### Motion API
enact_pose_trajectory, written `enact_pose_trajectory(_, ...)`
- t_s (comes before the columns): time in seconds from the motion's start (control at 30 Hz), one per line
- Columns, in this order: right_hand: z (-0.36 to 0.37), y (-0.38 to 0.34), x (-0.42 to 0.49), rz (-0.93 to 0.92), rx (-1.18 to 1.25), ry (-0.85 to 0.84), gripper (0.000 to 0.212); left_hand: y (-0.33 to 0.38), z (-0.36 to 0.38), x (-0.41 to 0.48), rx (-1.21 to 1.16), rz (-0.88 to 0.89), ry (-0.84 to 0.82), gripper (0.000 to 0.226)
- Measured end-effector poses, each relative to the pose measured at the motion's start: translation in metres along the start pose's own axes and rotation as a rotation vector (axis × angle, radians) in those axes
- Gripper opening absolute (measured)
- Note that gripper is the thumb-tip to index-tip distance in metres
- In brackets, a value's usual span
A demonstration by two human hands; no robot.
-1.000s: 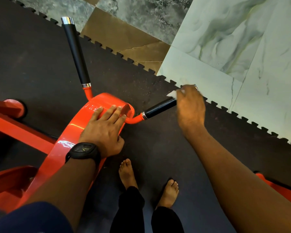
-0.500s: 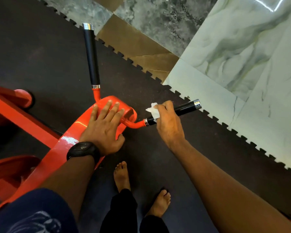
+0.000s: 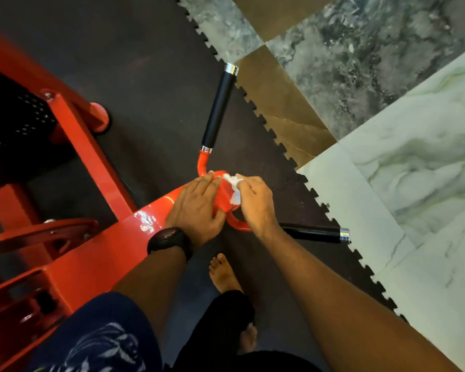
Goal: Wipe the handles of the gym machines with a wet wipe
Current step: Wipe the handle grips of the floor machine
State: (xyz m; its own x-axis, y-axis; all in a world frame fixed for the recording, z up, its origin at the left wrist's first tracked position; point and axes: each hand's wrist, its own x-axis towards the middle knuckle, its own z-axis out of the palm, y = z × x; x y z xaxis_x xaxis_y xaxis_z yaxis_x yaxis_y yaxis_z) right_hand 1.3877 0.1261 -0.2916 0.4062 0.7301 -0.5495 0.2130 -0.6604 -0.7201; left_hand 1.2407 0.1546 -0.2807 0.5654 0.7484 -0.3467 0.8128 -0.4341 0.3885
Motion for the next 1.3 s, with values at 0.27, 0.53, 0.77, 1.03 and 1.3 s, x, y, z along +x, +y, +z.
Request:
enact_pose_trajectory(0.27,0.010,-0.021,0.034,-0.426,-0.415,-0.001,0.035,0.014,-0.012,0.019,0.113,-0.249,-0.037,0.071)
enact_pose_trajectory(0.53,0.001,-0.039,0.101,-0.848,-0.729,-0.246,0.033,0.016,-0.008,0.037,0.198,-0.345,-0.165,0.085)
enact_pose_trajectory(0.77,0.017,-0.062,0.155,-1.131,-1.277,-0.576,0.061,0.015,0.007,0.054,0.213,-0.483,-0.111,0.093)
enact_pose_trajectory(1.03,0.022,-0.082,0.188,-1.251,-1.343,-0.290,0.031,0.015,0.010,0.052,0.206,-0.519,-0.086,0.091)
enact_pose_trajectory(1.3,0.021,-0.096,0.203,-1.412,-1.555,-0.237,0.034,0.015,0.012,0.053,0.245,-0.519,-0.077,0.094)
